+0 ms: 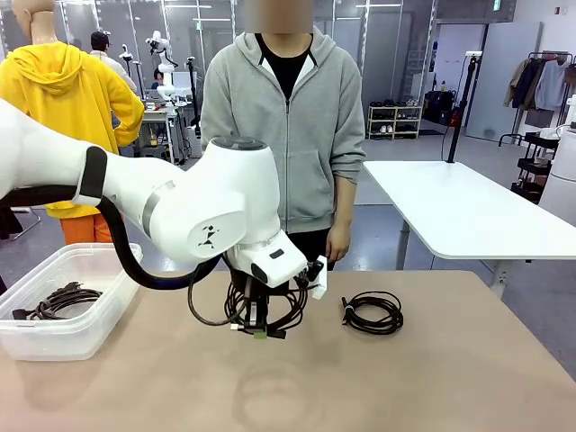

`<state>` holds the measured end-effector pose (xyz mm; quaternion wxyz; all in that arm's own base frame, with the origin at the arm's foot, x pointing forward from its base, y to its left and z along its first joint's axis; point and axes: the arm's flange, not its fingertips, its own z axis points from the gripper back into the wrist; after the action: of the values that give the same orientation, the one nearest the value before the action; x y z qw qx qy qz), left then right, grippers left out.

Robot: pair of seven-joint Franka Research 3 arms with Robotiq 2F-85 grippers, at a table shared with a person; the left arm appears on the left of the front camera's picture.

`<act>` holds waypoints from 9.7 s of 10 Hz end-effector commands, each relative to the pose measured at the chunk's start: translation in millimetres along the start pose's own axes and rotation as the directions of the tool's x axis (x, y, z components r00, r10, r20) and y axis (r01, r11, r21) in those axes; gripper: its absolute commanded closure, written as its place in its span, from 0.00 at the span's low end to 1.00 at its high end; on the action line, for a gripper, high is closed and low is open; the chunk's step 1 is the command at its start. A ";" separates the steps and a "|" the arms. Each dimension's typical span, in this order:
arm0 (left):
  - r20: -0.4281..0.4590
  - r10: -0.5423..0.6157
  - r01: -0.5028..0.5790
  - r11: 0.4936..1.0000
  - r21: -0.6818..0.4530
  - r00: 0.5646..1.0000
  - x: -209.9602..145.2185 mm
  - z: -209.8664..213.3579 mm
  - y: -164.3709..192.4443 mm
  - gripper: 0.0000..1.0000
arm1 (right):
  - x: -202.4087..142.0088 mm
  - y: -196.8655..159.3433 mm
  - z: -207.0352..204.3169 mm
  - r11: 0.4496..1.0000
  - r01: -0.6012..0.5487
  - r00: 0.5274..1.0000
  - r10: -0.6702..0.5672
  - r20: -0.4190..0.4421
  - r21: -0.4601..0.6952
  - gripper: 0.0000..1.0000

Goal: Organize and store the cables.
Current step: Place the USB Extension Cable into the Organizing box.

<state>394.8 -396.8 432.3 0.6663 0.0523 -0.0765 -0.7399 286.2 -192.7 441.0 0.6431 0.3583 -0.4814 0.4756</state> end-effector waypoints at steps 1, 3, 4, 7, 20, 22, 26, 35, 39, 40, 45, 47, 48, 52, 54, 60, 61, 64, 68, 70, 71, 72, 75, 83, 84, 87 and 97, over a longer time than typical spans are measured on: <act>-0.007 0.033 -0.033 0.999 -0.007 0.999 -1.8 -7.6 -3.0 1.00 | 0.5 -0.9 0.0 1.000 -0.018 1.000 0.018 0.015 -0.003 0.00; -0.007 0.033 -0.033 0.999 -0.007 0.999 -1.8 -7.6 -3.0 1.00 | 0.5 -0.9 0.0 1.000 -0.018 1.000 0.018 0.015 -0.003 0.00; -0.007 0.033 -0.033 0.999 -0.007 0.999 -1.8 -7.6 -3.0 1.00 | 0.5 -0.9 0.0 1.000 -0.018 1.000 0.018 0.015 -0.003 0.00; 0.004 -0.030 0.030 0.999 0.015 1.000 -23.4 6.9 12.6 0.86 | 0.5 -0.9 0.0 1.000 -0.018 1.000 0.018 0.015 -0.003 0.00; 0.015 -0.071 0.068 0.987 0.143 0.997 -411.5 76.5 46.9 0.86 | 0.5 -0.9 0.0 1.000 -0.018 1.000 0.018 0.015 -0.003 0.00; 0.034 -0.012 0.009 0.996 0.089 0.999 -432.7 50.1 65.9 0.86 | 0.5 -0.9 0.0 1.000 -0.018 1.000 0.018 0.015 -0.003 0.00; 0.013 0.131 -0.130 0.991 -0.022 0.991 -456.8 -10.9 94.8 0.86 | 0.5 -0.9 0.0 1.000 -0.018 1.000 0.018 0.015 -0.003 0.00; 0.018 0.227 -0.226 0.973 -0.038 0.974 -458.1 -31.0 85.3 0.13 | 0.5 -0.9 0.0 1.000 -0.018 1.000 0.018 0.015 -0.003 0.00; 0.003 0.264 -0.264 0.965 -0.007 0.965 -449.1 -17.0 73.8 0.00 | 0.5 -0.9 0.0 1.000 -0.018 1.000 0.018 0.015 -0.003 0.00; -0.003 0.275 -0.275 0.961 -0.023 0.961 -444.3 -15.3 70.8 0.00 | 0.5 -0.9 0.0 1.000 -0.018 1.000 0.018 0.015 -0.003 0.00; 0.009 0.234 -0.233 0.972 -0.032 0.972 -454.7 -17.7 82.3 0.00 | 0.5 -0.9 0.0 1.000 -0.018 1.000 0.018 0.015 -0.003 0.00; 0.009 0.234 -0.233 0.972 -0.032 0.972 -454.7 -17.7 82.3 0.00 | 0.5 -0.9 0.0 1.000 -0.018 1.000 0.018 0.015 -0.003 0.00; 0.009 0.234 -0.233 0.972 -0.032 0.972 -454.7 -17.7 82.3 0.00 | 0.5 -0.9 0.0 1.000 -0.018 1.000 0.018 0.015 -0.003 0.00; 0.009 0.234 -0.233 0.972 -0.032 0.972 -454.7 -17.7 82.3 0.00 | 0.5 -0.9 0.0 1.000 -0.018 1.000 0.018 0.015 -0.003 0.00; 0.008 0.245 -0.245 0.969 -0.037 0.969 -451.5 -18.4 78.5 0.03 | 0.5 -0.9 0.0 1.000 -0.018 1.000 0.018 0.015 -0.003 0.00; 0.335 0.434 -0.499 0.856 0.136 0.836 -437.5 126.5 19.2 0.00 | 0.5 -0.9 0.0 1.000 -0.018 1.000 0.018 0.015 -0.003 0.00; 0.444 0.440 -0.524 0.848 0.081 0.781 -452.8 140.0 -6.8 0.00 | 0.5 -0.9 0.0 1.000 -0.018 1.000 0.018 0.015 -0.003 0.00; 0.622 0.397 -0.558 0.826 0.079 0.675 -495.2 156.4 -65.4 0.00 | 0.5 -0.9 0.0 1.000 -0.018 1.000 0.018 0.015 -0.003 0.00; 0.782 0.158 -0.370 0.924 0.099 0.604 -569.2 164.3 -89.2 0.00 | 0.5 -0.9 0.0 1.000 -0.018 1.000 0.018 0.015 -0.003 0.00; 0.787 0.224 -0.399 0.917 0.030 0.574 -596.6 161.9 -87.5 0.00 | 0.5 -0.9 0.0 1.000 -0.018 1.000 0.018 0.015 -0.003 0.00; 0.784 0.242 -0.405 0.914 0.013 0.572 -602.9 157.4 -81.6 0.00 | 0.5 -0.9 0.0 1.000 -0.018 1.000 0.018 0.015 -0.003 0.00; 0.778 0.199 -0.411 0.908 0.082 0.596 -582.8 162.0 -102.8 0.00 | 0.5 -0.9 0.0 1.000 -0.018 1.000 0.018 0.015 -0.003 0.00; 0.778 0.199 -0.411 0.908 0.082 0.596 -582.8 162.0 -102.8 0.00 | 0.5 -0.9 0.0 1.000 -0.018 1.000 0.018 0.015 -0.003 0.00; 0.778 0.199 -0.411 0.908 0.082 0.596 -582.8 162.0 -102.8 0.00 | 82.8 -25.7 -92.1 0.997 0.072 0.958 -0.069 -0.277 0.002 0.00; 0.778 0.199 -0.411 0.908 0.082 0.596 -582.8 162.0 -102.8 0.00 | 102.2 -35.5 -124.0 0.995 0.096 0.927 -0.104 -0.360 -0.040 0.00; 0.778 0.199 -0.411 0.908 0.082 0.596 -582.8 162.0 -102.8 0.00 | 137.7 -51.0 -219.7 0.984 0.148 0.819 -0.179 -0.545 -0.100 0.00; 0.778 0.199 -0.411 0.908 0.082 0.596 -582.8 162.0 -102.8 0.00 | 136.6 -65.4 -305.4 0.964 0.163 0.722 -0.261 -0.641 -0.210 0.00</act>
<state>329.7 201.7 559.8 0.6909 -0.1867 -0.4351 -0.5463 432.9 90.8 493.7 0.8189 0.1982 -0.2285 0.4878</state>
